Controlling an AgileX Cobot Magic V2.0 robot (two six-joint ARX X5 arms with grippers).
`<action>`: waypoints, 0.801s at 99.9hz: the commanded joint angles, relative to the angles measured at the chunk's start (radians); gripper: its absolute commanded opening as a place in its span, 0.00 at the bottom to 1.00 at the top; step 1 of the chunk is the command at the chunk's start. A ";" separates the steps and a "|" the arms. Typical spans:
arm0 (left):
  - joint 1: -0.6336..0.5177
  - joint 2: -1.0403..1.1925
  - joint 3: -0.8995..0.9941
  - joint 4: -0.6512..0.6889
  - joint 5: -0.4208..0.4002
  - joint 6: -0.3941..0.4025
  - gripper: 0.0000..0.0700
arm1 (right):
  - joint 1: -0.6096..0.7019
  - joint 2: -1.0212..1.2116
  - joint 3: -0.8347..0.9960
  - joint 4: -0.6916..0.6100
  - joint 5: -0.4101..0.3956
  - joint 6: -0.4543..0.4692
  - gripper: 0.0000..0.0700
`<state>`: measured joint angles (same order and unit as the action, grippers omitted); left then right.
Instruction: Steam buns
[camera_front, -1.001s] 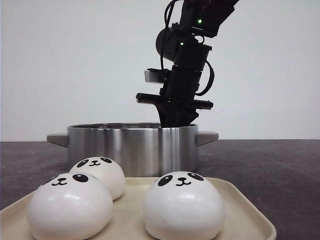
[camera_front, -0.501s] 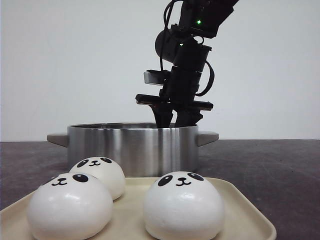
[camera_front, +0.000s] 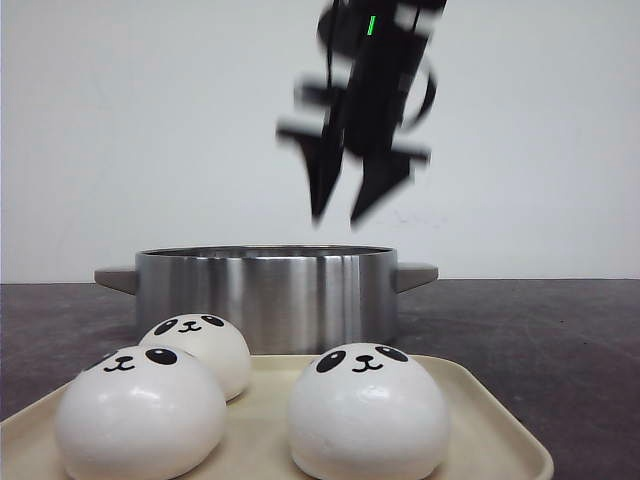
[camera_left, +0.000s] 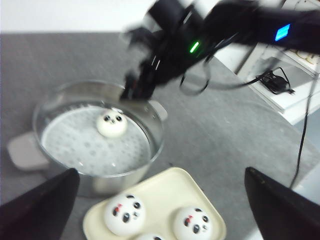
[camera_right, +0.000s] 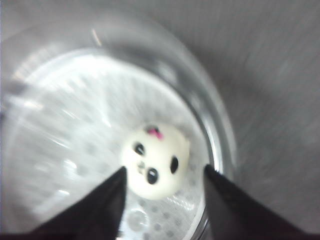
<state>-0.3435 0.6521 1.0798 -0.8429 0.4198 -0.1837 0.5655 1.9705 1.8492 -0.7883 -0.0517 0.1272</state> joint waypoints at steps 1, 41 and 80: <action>-0.016 0.036 0.011 0.001 0.007 -0.042 0.91 | 0.043 -0.117 0.045 0.024 0.015 -0.008 0.18; -0.140 0.456 0.011 -0.195 -0.109 -0.121 0.86 | 0.239 -0.627 0.045 -0.097 0.191 -0.109 0.13; -0.284 0.816 0.011 -0.018 -0.119 -0.113 0.84 | 0.264 -0.883 0.045 -0.269 0.322 -0.050 0.13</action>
<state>-0.6155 1.4250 1.0798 -0.8837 0.3092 -0.3061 0.8192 1.1084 1.8778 -1.0595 0.2657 0.0490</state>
